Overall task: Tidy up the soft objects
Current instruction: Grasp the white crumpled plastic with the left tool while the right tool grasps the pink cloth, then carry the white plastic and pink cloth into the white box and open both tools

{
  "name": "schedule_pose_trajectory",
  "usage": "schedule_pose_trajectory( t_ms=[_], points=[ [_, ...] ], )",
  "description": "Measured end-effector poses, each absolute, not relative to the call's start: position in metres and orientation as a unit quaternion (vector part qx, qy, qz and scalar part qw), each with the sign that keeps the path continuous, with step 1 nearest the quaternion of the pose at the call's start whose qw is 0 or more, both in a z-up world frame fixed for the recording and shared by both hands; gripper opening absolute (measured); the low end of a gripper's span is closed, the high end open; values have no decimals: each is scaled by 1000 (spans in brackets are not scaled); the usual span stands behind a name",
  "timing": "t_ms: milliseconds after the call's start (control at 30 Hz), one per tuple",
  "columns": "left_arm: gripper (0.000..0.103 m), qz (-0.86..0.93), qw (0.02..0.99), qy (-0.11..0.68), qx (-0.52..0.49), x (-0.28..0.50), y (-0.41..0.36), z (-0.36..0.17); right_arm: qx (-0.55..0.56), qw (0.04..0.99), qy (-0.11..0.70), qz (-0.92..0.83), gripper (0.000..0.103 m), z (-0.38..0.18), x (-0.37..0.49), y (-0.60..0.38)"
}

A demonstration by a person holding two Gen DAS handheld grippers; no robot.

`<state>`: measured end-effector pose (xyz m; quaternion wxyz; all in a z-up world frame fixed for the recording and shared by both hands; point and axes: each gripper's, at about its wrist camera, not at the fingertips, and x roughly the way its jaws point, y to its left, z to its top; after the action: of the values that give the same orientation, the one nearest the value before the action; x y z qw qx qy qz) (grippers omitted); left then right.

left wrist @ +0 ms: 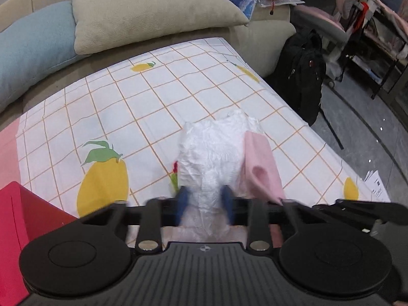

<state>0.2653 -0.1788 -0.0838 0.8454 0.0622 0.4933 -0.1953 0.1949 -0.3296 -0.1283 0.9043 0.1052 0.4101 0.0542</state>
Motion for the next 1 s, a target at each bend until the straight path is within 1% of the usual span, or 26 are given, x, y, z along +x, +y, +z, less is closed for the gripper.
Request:
schedule_pose_trajectory(
  t_ms=[33, 100, 167, 400, 567, 700, 800, 1000],
  points=[
    [19, -198, 848, 487, 60, 263, -178, -81, 110, 906, 406, 54, 0, -126, 193, -331],
    [7, -200, 857, 472, 60, 255, -175, -73, 117, 908, 399, 49, 0, -120, 188, -335],
    [5, -203, 865, 457, 47, 248, -169, -61, 127, 909, 395, 43, 0, -115, 181, -340],
    [5, -213, 896, 390, -4, 217, -145, -3, 167, 919, 357, 16, 0, -84, 142, -356],
    [5, -206, 907, 365, -33, 191, -124, 33, 175, 923, 342, 16, 0, -66, 111, -347],
    [5, -217, 907, 359, -32, 159, -109, 46, 160, 931, 326, 34, 0, -51, 85, -331],
    [5, -221, 904, 364, -33, 131, -100, 48, 157, 930, 329, 56, 0, -44, 68, -319],
    [5, -218, 905, 360, -68, 78, -65, 64, 145, 926, 337, 90, 0, -34, 37, -298]
  ],
)
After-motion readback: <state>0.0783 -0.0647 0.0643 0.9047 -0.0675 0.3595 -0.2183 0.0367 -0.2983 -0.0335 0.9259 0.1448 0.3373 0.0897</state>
